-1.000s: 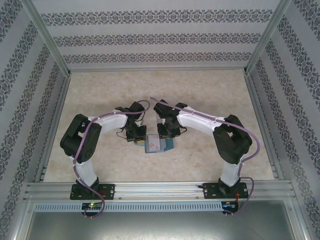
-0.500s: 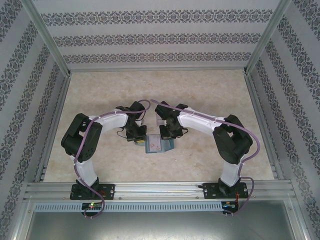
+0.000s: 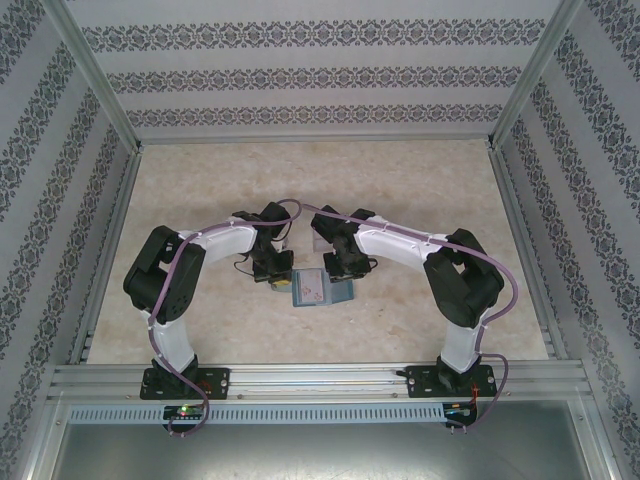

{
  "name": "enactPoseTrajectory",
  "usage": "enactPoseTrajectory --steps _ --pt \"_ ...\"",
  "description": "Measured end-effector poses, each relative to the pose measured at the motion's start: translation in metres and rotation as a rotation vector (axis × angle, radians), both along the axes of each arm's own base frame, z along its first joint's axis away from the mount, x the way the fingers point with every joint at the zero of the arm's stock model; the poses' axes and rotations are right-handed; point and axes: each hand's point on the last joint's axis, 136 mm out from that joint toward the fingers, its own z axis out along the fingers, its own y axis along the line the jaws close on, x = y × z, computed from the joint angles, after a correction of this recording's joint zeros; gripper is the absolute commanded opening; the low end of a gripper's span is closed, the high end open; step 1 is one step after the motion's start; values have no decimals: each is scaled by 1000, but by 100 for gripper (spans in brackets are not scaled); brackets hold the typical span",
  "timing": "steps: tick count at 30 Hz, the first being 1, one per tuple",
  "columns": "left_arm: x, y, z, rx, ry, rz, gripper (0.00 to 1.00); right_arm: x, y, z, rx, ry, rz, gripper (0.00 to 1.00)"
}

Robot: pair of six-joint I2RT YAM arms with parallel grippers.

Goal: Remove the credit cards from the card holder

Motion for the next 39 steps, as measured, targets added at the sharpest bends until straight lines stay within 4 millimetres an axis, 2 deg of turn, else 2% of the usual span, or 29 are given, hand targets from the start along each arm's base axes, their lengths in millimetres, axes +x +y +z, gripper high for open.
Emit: enactPoseTrajectory --steps 7,16,27,32,39 --pt "1 0 1 4 3 -3 0 -1 -9 -1 -42 -3 -2 37" --pt "9 -4 8 -3 -24 -3 0 -1 -9 1 -41 -8 -2 35" --pt "12 -21 25 -28 -66 -40 0 2 -5 35 32 -80 -6 33" --pt "6 -30 27 -43 -61 -57 0 2 5 42 120 -74 -18 29" --pt "1 -45 29 -101 -51 -61 0 0 30 30 326 -4 -71 21"
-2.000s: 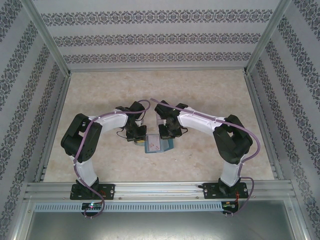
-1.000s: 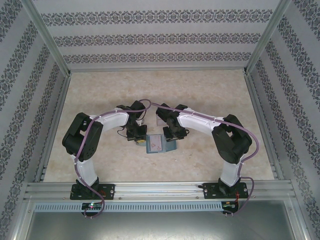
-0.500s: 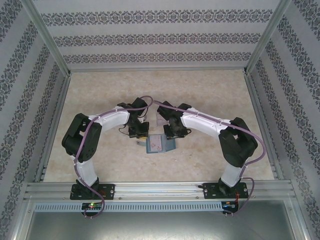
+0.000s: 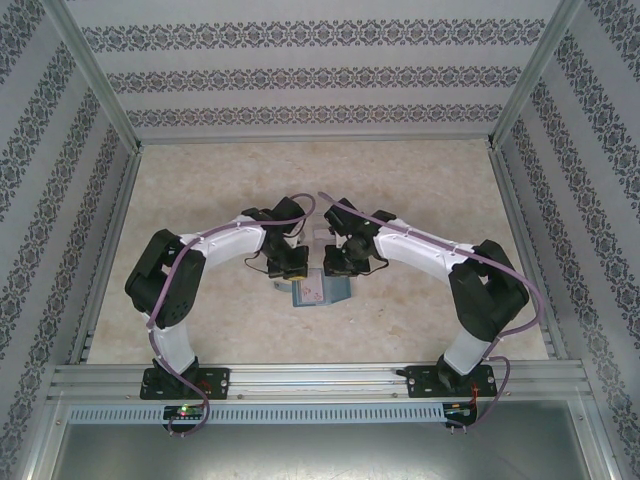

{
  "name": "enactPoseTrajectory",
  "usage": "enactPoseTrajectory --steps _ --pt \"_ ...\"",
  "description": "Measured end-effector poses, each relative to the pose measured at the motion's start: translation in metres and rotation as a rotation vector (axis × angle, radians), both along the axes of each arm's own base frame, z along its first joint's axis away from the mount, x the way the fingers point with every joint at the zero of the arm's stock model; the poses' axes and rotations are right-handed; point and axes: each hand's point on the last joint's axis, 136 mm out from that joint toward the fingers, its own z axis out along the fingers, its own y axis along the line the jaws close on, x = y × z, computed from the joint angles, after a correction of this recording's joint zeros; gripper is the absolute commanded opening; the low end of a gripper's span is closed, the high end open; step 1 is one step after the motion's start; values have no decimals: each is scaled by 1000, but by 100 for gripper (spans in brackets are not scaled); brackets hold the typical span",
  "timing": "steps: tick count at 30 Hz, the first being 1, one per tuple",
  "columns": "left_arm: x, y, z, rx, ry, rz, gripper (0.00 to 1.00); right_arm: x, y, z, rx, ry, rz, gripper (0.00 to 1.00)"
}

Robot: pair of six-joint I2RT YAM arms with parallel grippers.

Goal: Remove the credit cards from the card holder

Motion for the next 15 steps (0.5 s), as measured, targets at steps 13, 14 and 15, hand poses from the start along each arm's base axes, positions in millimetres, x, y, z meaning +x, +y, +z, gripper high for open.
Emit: enactPoseTrajectory --steps 13,14,15 --pt "-13 2 -12 -7 44 11 0 2 36 -29 220 113 -26 17" --pt "-13 2 -12 -7 43 11 0 2 37 -30 225 113 -25 17" --pt "-13 2 -12 -7 43 11 0 4 37 -30 230 112 -27 17"
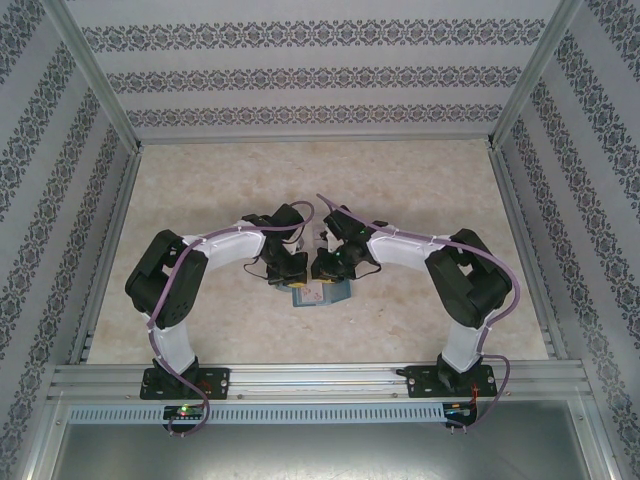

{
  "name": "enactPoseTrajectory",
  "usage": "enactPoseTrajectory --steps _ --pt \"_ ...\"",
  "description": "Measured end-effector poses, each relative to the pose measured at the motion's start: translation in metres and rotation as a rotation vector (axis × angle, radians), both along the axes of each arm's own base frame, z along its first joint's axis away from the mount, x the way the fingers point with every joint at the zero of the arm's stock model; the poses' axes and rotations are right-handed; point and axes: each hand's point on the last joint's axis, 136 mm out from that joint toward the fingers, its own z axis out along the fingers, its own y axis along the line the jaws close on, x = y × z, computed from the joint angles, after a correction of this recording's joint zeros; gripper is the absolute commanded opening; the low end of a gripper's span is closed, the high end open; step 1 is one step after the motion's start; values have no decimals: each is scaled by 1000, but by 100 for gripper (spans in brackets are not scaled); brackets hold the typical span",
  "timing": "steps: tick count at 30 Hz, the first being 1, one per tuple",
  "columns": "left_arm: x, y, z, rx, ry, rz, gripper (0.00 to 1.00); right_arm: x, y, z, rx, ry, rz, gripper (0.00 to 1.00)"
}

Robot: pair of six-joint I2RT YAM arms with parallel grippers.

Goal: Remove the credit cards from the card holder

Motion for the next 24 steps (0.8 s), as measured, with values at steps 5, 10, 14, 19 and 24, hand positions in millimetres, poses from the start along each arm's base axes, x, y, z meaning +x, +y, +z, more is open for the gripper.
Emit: enactPoseTrajectory --steps 5,10,14,19,24 --pt "0 0 0 1 1 0 0 -1 -2 -3 -3 3 -2 17" --pt "0 0 0 1 1 0 0 -2 -3 -4 -10 5 -3 18" --pt "0 0 0 1 1 0 0 -1 -4 -7 -19 4 -4 19" --pt "0 0 0 1 1 0 0 -2 -6 -14 -36 15 -4 23" --pt "0 0 0 1 1 0 0 -1 -7 -15 -46 4 5 29"
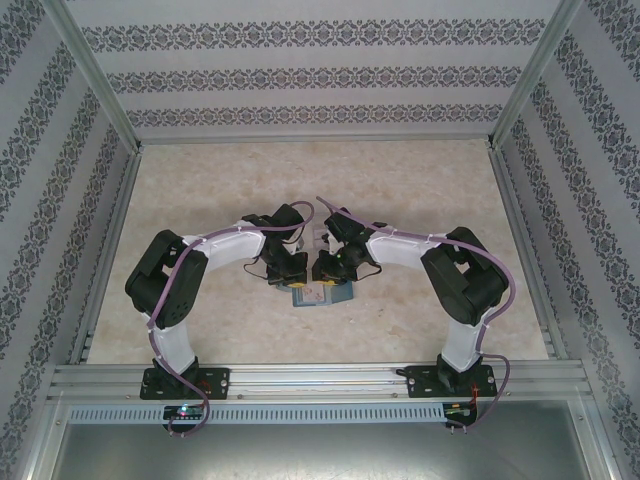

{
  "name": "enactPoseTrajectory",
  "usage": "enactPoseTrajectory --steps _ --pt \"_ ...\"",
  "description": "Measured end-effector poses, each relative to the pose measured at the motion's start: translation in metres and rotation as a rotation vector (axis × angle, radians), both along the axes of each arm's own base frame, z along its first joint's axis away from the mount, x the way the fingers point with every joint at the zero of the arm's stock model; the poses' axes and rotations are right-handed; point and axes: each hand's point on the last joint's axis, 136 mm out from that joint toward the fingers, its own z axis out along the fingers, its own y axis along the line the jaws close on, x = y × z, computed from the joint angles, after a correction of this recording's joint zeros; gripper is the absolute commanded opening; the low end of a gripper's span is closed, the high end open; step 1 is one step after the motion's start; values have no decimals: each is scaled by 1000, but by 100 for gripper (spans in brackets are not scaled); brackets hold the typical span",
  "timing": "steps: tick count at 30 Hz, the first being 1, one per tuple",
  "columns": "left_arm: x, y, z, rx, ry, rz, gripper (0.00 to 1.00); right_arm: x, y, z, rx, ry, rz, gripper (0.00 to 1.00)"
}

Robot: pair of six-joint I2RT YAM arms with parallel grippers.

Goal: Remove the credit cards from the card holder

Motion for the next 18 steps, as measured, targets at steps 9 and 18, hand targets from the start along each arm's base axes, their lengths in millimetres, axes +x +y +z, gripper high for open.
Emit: enactPoseTrajectory --steps 9,18 --pt "1 2 -1 10 -5 1 0 4 -10 -1 -70 -25 -5 35" --pt "3 5 1 35 -10 2 0 4 -13 9 -72 -42 -7 37"
